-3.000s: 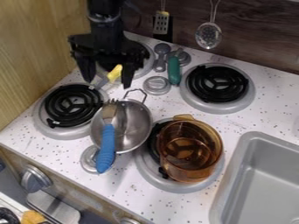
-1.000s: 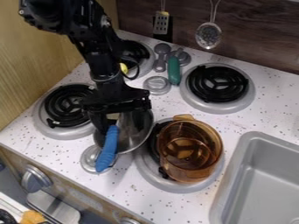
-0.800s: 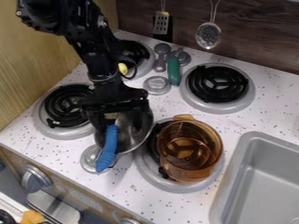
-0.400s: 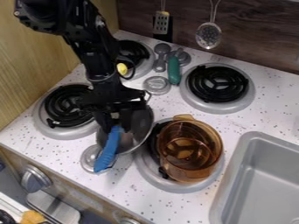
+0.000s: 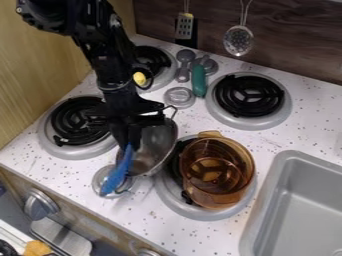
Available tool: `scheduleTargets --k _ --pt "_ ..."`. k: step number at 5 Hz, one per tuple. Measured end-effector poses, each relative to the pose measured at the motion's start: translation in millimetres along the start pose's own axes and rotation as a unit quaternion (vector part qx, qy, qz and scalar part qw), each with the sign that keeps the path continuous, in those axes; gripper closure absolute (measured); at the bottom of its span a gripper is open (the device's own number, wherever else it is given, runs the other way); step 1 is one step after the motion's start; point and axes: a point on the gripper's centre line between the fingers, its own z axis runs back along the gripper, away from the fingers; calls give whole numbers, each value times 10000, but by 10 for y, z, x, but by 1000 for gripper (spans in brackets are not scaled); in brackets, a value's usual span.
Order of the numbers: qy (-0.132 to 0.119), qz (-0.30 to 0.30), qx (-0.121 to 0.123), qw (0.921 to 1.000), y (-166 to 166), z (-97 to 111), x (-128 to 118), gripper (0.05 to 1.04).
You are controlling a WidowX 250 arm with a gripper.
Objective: Put the fork with blue handle from the silver pan to the right burner
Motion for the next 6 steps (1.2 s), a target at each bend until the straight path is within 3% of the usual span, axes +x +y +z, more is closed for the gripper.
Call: scheduleTargets --k 3,5,6 --pt "155 -362 495 9980 111 187 106 1001" --pt "-193 -906 565 9941 -77 483 476 1001" --pt "-345 -1508 559 9864 -307 520 657 1001"
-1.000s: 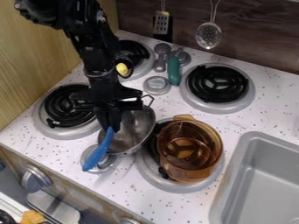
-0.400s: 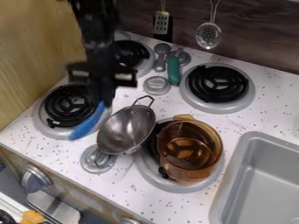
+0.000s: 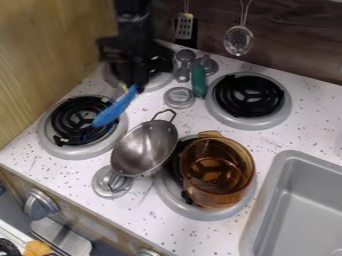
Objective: Put the fork with blue handle from the silver pan to the right burner
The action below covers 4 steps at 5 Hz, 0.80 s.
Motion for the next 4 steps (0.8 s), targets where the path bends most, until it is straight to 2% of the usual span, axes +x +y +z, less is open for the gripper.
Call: scheduleTargets --k 1,2,3,4 --pt "71 -941 -79 9955 -254 3 240 1002" --pt "-28 -1630 -147 9865 -476 -29 296 1002" --pt "-289 -2415 -129 9699 -629 -38 350 1001" --pt "-537 -3182 -96 9465 -790 -121 324 1002"
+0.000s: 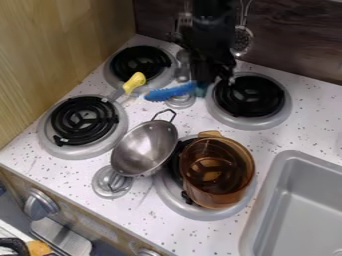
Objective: Put the fork with blue handle from the silver pan to the right burner
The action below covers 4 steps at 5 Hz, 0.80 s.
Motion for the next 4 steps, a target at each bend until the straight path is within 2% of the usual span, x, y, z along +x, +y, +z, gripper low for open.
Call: scheduleTargets --k 2,3,4 --pt "-588 -501 136 9969 -93 -139 203 1002" --pt "-883 -1032 271 9904 -129 -182 302 1001" --pt "-1039 -1362 246 9849 -159 -353 359 1001"
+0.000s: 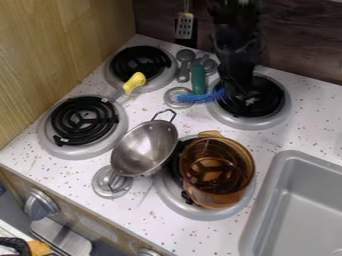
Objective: Put the fork with blue handle from the silver pan to the right burner
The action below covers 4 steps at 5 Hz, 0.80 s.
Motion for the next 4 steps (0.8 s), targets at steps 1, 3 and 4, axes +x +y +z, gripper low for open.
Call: scheduleTargets --k 1,3,4 --pt "-222 -33 76 9997 39 -118 25 1001" --pt "-422 179 381 9982 93 -206 -20 966" --pt "-362 416 406 9977 98 -215 -48 787"
